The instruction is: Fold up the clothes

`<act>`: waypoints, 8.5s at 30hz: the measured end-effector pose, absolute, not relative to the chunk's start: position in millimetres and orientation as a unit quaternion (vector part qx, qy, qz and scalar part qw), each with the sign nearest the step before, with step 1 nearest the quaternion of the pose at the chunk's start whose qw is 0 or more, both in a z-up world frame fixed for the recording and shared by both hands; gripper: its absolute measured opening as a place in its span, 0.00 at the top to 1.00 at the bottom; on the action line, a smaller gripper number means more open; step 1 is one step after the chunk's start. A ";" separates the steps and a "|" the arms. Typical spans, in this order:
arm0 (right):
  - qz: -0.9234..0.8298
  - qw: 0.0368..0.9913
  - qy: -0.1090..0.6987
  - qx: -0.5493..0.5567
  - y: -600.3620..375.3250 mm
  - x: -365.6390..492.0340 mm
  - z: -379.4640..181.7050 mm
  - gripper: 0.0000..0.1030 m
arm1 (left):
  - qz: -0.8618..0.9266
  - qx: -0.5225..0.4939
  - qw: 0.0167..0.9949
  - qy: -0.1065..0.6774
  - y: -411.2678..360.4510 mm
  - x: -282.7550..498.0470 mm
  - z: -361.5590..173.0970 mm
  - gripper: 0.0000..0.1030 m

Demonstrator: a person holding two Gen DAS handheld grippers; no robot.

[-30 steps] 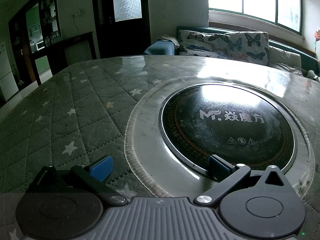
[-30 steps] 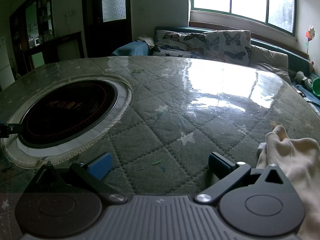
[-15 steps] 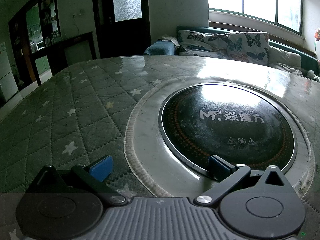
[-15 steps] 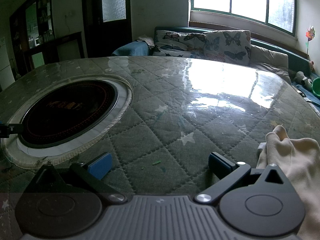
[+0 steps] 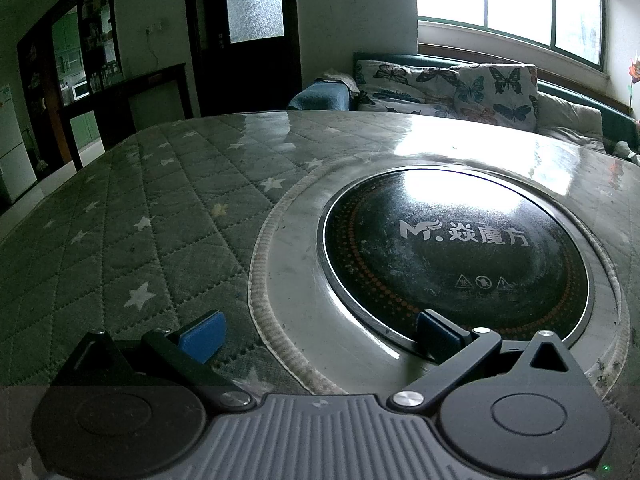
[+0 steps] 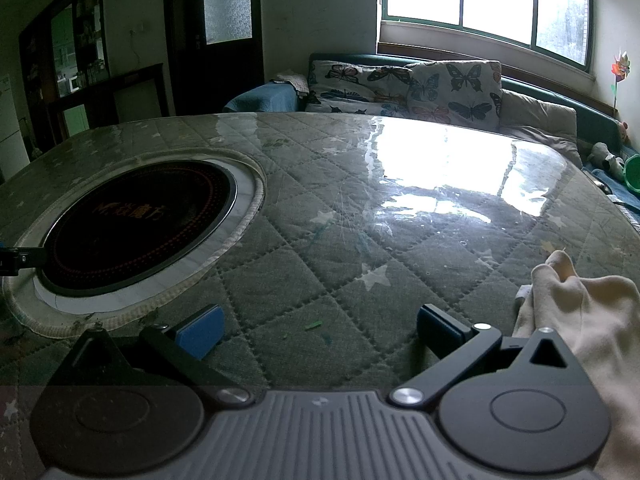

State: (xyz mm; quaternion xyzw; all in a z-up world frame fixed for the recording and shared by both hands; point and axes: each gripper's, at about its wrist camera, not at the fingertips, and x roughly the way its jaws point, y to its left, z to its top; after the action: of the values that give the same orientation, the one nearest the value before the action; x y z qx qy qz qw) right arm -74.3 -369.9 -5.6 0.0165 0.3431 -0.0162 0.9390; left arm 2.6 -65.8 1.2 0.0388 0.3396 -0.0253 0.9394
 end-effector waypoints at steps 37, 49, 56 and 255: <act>-0.016 0.939 0.344 0.016 -370.4 -74.2 -5.5 0.00 | -0.026 0.038 0.939 0.340 -65.2 2.4 1.4 0.00; -0.016 0.939 0.343 0.016 -370.7 -74.1 -5.4 0.00 | -0.026 0.038 0.939 0.340 -65.1 2.4 1.3 0.00; -0.016 0.939 0.343 0.015 -370.6 -74.2 -5.3 0.00 | -0.026 0.038 0.939 0.340 -64.7 2.3 1.5 0.00; -0.029 0.938 0.347 0.010 -347.5 -39.9 -4.3 0.00 | -0.026 0.038 0.939 0.340 -63.9 2.3 2.2 0.00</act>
State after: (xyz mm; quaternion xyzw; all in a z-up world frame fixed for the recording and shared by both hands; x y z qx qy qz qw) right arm -39.9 -347.5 -4.3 0.0096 0.3465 -0.0294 0.9375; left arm 2.3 -63.9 2.2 0.0381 0.3401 -0.0261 0.9392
